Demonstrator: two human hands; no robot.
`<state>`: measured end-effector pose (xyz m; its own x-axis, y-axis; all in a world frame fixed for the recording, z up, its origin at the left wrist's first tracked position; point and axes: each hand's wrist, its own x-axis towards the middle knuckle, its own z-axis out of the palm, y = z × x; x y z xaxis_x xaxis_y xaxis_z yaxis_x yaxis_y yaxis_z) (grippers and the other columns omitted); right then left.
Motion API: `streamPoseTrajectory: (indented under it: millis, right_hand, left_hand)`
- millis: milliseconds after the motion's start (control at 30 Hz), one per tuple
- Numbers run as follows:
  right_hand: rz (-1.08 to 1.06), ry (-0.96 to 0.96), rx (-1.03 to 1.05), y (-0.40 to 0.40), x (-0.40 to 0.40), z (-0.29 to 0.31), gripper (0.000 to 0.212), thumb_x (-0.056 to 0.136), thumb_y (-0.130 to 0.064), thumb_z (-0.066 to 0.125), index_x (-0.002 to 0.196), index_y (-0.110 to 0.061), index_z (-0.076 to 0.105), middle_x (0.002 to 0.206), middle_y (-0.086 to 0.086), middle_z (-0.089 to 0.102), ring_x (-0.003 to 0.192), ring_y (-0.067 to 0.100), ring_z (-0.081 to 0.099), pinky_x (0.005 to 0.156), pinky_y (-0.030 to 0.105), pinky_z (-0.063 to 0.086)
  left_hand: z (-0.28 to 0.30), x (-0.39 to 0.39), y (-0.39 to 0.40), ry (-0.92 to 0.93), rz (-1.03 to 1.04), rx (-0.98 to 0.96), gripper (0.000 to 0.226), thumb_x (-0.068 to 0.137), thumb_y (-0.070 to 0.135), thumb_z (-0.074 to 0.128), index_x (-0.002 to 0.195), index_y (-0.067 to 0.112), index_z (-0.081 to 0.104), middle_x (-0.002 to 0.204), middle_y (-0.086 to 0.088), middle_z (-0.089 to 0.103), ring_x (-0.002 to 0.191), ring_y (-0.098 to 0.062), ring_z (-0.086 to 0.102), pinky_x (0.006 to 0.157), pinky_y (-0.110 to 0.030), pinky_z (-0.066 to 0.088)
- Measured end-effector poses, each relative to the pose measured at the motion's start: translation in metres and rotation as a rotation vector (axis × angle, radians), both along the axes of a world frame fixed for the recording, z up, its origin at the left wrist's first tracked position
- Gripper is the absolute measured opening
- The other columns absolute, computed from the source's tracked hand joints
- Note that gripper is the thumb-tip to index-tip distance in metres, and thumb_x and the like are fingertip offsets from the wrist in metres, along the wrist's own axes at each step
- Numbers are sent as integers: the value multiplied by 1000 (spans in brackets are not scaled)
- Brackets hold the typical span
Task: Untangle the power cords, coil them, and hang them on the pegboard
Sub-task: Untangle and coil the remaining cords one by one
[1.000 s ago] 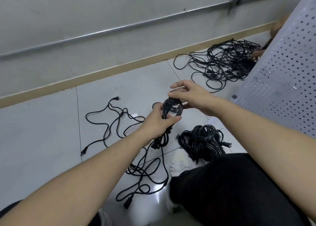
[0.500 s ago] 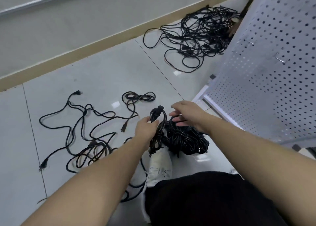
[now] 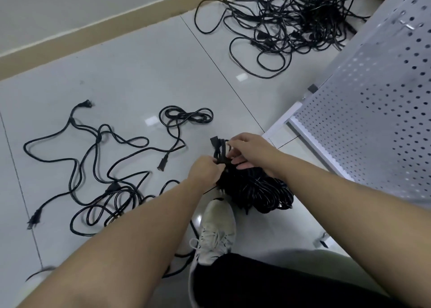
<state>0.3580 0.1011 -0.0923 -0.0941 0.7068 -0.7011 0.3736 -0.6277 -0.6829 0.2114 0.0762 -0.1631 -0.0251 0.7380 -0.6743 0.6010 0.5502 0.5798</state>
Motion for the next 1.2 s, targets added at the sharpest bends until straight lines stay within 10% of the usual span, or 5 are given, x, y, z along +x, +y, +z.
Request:
streamPoseTrajectory:
  millis: [133,633,833,967,1200]
  right_hand:
    - [43,-21,12,-6,-11,9,14,102,-30,55,110,-21,62,97,2,75,82,17,70,81,35,63]
    - [561,-238,139,-5,-89,-3,21,97,-20,57,118,-22,58,103,2,67,75,14,67,63,27,56]
    - [1044,-547,184,32,-118,-44,44,95,-24,58,138,-26,48,133,-6,59,110,18,61,90,28,45]
    - [958,-547,321,47,-137,-83,71,87,-17,65,149,-28,34,156,-4,36,120,24,54,100,41,48]
    - [1072,-608,458,56,-152,-98,31,105,-44,47,129,-36,64,125,-1,68,120,24,59,96,36,47]
  left_hand:
    - [16,-18,-13,4,36,29,16,95,16,57,80,20,58,77,-7,59,70,-24,51,77,-45,59]
    - [24,-119,-36,58,125,94,34,97,27,59,130,24,59,127,1,59,109,-20,59,87,-29,45]
    - [-16,-139,-12,177,-61,56,35,98,19,50,131,16,64,136,-3,58,121,-25,58,100,-33,49]
    - [-51,-143,1,235,-198,80,50,99,24,53,149,16,47,161,-11,28,147,-29,30,119,-38,29]
    - [-56,-138,8,-87,110,181,38,95,15,56,133,15,57,121,0,62,122,-21,58,93,-26,48]
